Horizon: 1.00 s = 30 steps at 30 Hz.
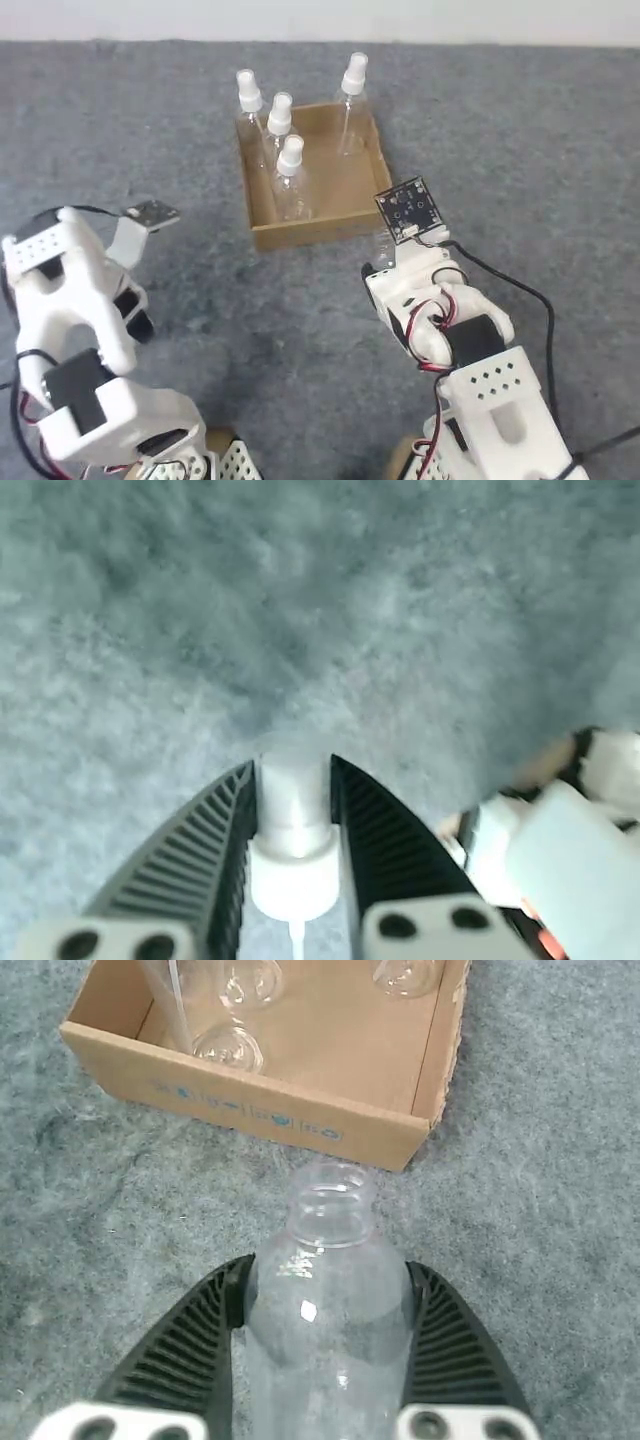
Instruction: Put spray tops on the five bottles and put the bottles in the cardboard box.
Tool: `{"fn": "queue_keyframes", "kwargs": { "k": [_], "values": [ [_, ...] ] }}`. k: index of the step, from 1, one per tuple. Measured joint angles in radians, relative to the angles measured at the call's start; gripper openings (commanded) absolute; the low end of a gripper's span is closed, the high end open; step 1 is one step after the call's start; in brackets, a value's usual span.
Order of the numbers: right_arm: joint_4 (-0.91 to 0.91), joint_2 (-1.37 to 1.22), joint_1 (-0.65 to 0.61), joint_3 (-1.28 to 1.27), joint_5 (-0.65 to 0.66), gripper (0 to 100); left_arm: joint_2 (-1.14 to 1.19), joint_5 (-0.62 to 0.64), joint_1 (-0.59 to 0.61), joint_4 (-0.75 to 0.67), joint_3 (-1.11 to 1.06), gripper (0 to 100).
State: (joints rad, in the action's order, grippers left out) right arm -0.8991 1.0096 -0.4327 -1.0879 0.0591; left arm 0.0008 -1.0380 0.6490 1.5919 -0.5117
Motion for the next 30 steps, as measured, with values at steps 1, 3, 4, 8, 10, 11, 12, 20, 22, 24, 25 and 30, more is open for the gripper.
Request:
{"fn": "queue_keyframes", "kwargs": {
  "k": [1, 3, 4, 8, 10, 11, 12, 20, 22, 24, 25, 30],
  "values": [
    [0.0, 0.0, 0.0, 0.0, 0.0, 8.2, 0.0, 0.0, 0.0, 0.031, 0.02, 1],
    [0.0, 0.0, 0.0, 0.0, 0.0, 8.2, 0.0, 0.0, 0.0, 0.08, 0.051, 1],
    [0.0, 0.0, 0.0, 0.0, 0.0, 8.2, 0.0, 0.0, 0.0, 0.097, 0.063, 1],
    [0.0, 0.0, 0.0, 0.0, 0.0, 8.2, 0.0, 0.008, 0.0, 0.118, 0.095, 1],
    [0.0, 0.0, 0.0, 0.0, 0.0, 8.2, -0.008, 0.043, 0.0, 0.12, 0.104, 1],
    [0.0, 0.0, 0.0, 0.0, 0.0, 8.2, -0.025, 0.064, 0.0, 0.12, 0.106, 1],
    [0.0, 0.0, 0.0, 0.0, 0.0, 8.2, -0.051, 0.08, 0.0, 0.12, 0.106, 1],
    [0.0, 0.0, 0.0, 0.0, 0.0, 8.2, -0.298, 0.167, 0.0, 0.12, 0.104, 1],
    [0.0, 0.0, 0.0, 0.0, 0.0, 8.2, -0.338, 0.173, 0.0, 0.12, 0.087, 1],
    [0.0, 0.0, 0.0, 0.0, 0.0, 8.2, -0.37, 0.176, 0.0, 0.12, 0.064, 1],
    [0.0, 0.0, 0.0, 0.0, 0.0, 8.2, -0.388, 0.181, 0.0, 0.121, 0.057, 1],
    [0.0, 0.0, 0.0, 0.0, 0.0, 8.2, -0.509, 0.273, -0.002, 0.124, 0.054, 1]
  ]
}}
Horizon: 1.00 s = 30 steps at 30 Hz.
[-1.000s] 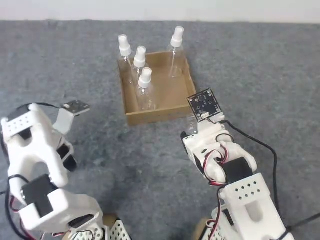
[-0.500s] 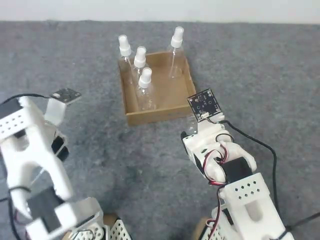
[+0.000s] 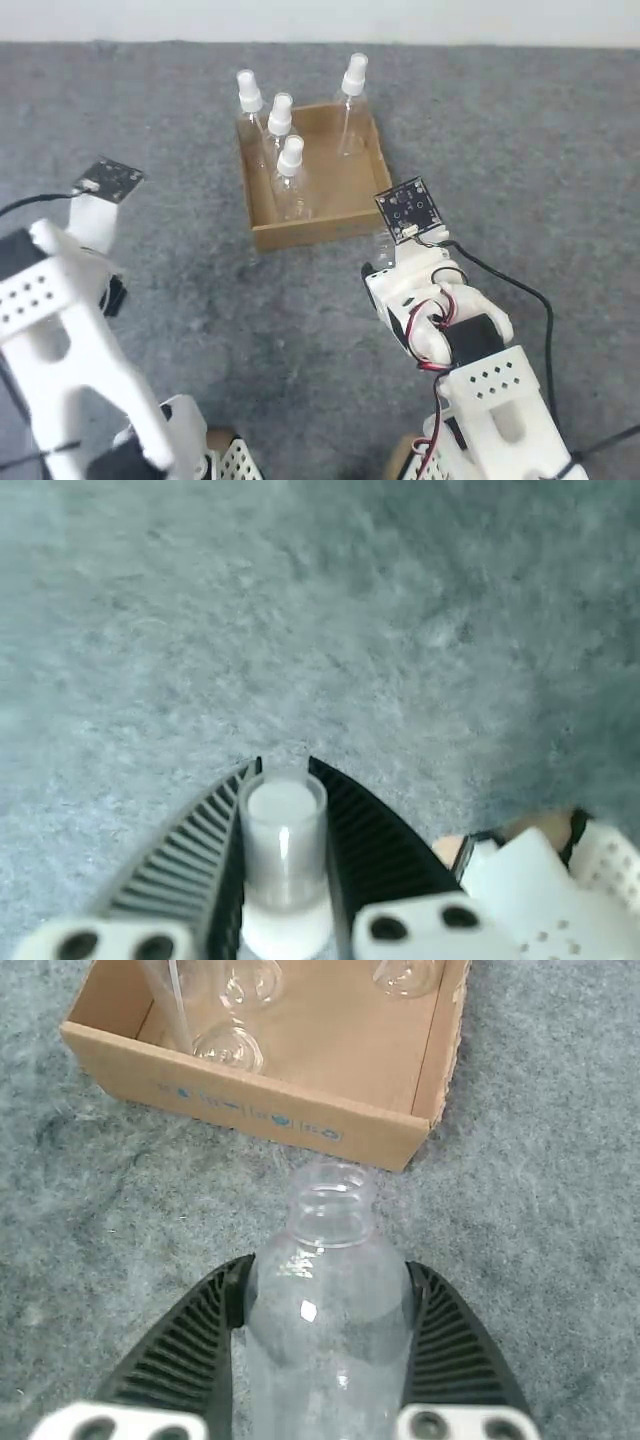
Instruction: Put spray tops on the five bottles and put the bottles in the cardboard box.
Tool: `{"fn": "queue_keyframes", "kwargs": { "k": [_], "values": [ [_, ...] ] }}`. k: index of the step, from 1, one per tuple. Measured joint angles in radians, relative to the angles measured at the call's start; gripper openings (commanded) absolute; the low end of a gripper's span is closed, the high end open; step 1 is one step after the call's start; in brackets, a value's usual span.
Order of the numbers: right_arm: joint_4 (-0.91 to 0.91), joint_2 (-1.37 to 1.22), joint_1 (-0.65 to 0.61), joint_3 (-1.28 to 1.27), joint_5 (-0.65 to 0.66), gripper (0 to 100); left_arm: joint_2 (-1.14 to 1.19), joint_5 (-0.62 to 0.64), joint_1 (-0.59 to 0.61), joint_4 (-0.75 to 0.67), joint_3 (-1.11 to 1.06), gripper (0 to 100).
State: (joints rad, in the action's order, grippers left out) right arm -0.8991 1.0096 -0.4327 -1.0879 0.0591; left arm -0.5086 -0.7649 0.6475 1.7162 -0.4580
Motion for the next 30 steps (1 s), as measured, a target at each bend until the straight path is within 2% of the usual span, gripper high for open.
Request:
{"fn": "queue_keyframes", "kwargs": {
  "k": [6, 14, 23, 30],
  "values": [
    [0.0, 0.0, 0.0, 0.0, 0.0, 8.2, -0.199, 0.172, -0.052, -0.017, -0.031, 1],
    [0.0, 0.0, 0.0, 0.0, 0.0, 8.2, -0.411, 0.405, -0.157, -0.137, -0.126, 1],
    [0.0, 0.008, 0.0, 0.0, 0.0, 4.9, -0.47, 0.641, -0.221, -0.282, -0.144, 1],
    [-0.006, 0.196, 0.002, -0.077, -0.032, 4.8, -0.47, 0.812, -0.298, -0.394, -0.146, 1]
  ]
}}
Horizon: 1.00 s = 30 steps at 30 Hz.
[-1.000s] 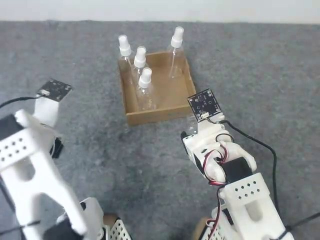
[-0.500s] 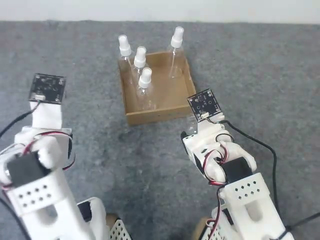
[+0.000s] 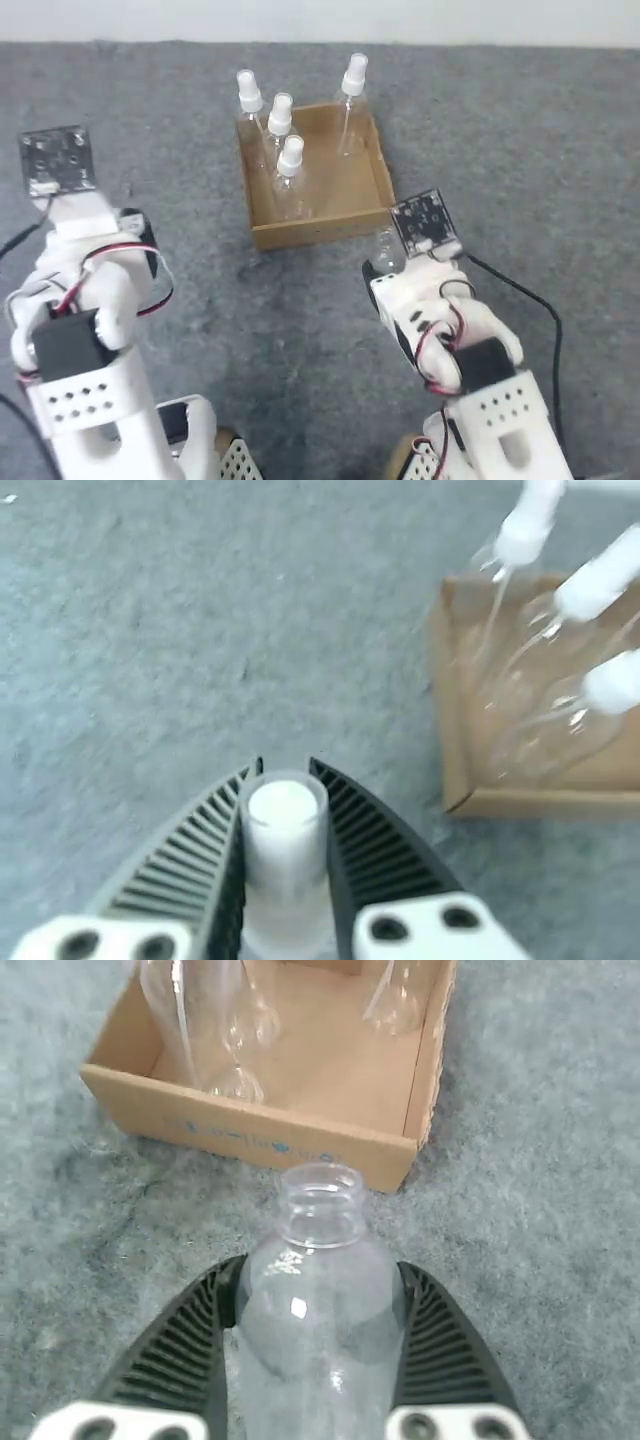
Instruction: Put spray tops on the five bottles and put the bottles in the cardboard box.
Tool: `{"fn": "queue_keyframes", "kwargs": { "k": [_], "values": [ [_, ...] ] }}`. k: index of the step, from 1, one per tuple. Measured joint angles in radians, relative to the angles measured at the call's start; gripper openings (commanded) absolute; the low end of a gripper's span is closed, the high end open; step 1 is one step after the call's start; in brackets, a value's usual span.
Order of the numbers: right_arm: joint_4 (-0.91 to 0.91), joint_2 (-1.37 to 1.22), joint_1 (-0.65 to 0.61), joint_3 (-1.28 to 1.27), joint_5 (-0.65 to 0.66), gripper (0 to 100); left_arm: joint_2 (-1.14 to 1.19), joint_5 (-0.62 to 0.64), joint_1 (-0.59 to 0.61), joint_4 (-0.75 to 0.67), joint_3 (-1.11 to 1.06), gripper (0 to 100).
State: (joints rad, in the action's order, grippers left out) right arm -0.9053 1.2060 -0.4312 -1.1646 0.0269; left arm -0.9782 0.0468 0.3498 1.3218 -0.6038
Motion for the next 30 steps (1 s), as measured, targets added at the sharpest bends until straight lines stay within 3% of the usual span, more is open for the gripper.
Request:
{"fn": "queue_keyframes", "kwargs": {
  "k": [9, 19, 30],
  "values": [
    [0.029, 0.141, -0.002, -0.086, -0.003, 4.6, 0.0, 0.144, -0.103, -0.117, 0.0, 1],
    [0.135, 0.146, -0.002, -0.138, -0.003, 4.6, -0.006, 0.321, -0.13, -0.206, 0.0, 1],
    [0.141, 0.146, -0.002, -0.138, -0.003, 4.8, -0.351, 0.347, -0.13, -0.334, -0.209, 1]
  ]
}}
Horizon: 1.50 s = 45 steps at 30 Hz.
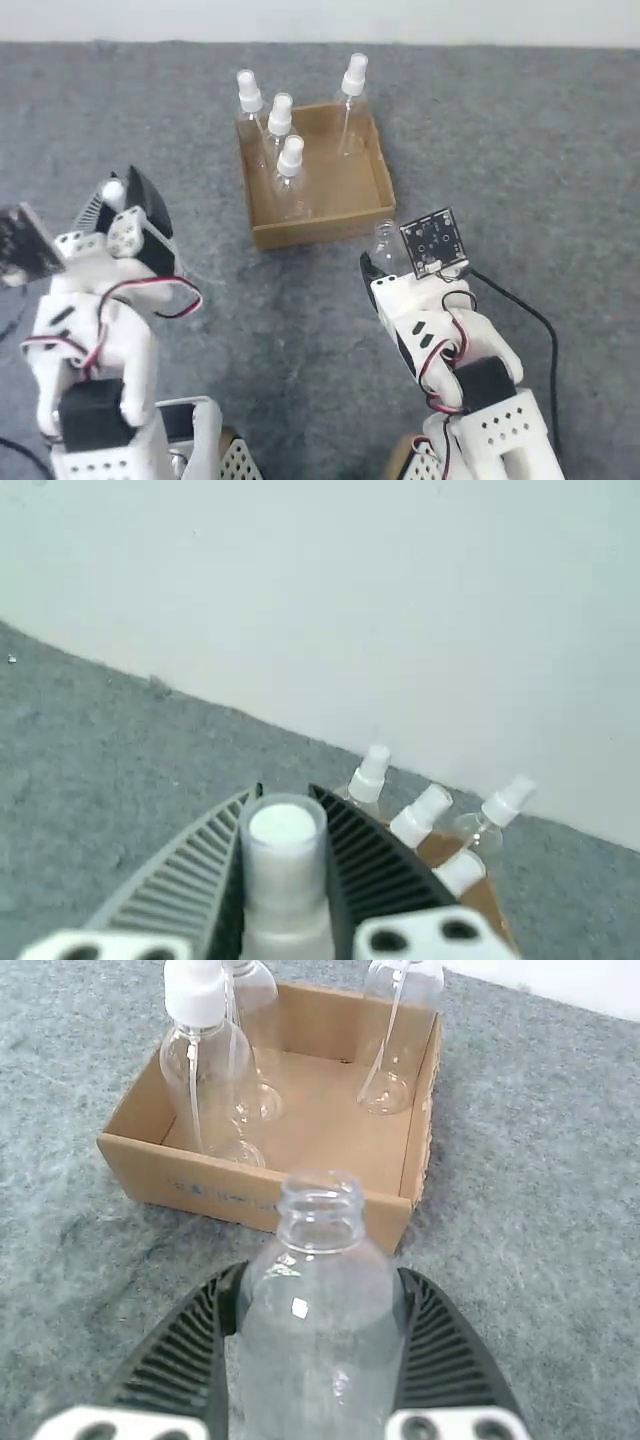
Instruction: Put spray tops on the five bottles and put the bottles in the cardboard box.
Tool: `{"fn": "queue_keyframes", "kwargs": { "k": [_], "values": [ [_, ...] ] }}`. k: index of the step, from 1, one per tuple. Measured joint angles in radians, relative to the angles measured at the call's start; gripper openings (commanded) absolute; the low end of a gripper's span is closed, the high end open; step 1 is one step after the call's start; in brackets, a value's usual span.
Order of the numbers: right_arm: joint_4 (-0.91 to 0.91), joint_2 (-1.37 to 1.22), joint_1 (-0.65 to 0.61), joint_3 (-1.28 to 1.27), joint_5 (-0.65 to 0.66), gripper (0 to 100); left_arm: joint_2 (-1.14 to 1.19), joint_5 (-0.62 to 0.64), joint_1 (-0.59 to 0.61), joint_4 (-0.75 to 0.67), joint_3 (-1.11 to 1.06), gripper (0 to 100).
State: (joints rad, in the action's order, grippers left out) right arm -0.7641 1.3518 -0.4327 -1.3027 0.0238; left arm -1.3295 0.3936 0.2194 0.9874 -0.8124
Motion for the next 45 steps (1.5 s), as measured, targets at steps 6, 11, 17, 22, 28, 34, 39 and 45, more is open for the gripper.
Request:
{"fn": "queue_keyframes", "kwargs": {
  "k": [6, 11, 17, 22, 28, 34, 39, 45],
  "values": [
    [0.0, 0.0, 0.0, 0.0, 0.0, 4.6, -0.144, 0.0, 0.0, -0.026, -0.084, 1],
    [0.0, 0.0, 0.0, 0.0, -0.003, 4.6, -0.244, 0.0, 0.0, -0.032, -0.138, 1],
    [0.0, 0.0, 0.0, 0.0, -0.003, 4.6, -0.304, 0.002, 0.0, -0.032, -0.169, 1],
    [0.0, 0.0, -0.029, 0.0, -0.003, 4.6, -0.315, 0.009, 0.0, -0.069, -0.169, 1],
    [0.029, 0.0, -0.075, 0.0, -0.003, 4.7, -0.318, 0.058, 0.0, -0.112, -0.169, 1],
    [0.037, 0.0, -0.094, 0.0, -0.003, 4.9, -0.318, 0.06, -0.046, -0.222, -0.169, 1],
    [0.037, 0.0, -0.089, 0.0, -0.003, 4.9, -0.318, 0.06, -0.144, -0.287, -0.169, 1],
    [0.069, 0.002, -0.129, -0.002, -0.008, 4.9, -0.318, 0.06, -0.227, -0.327, -0.158, 1]
  ]
}}
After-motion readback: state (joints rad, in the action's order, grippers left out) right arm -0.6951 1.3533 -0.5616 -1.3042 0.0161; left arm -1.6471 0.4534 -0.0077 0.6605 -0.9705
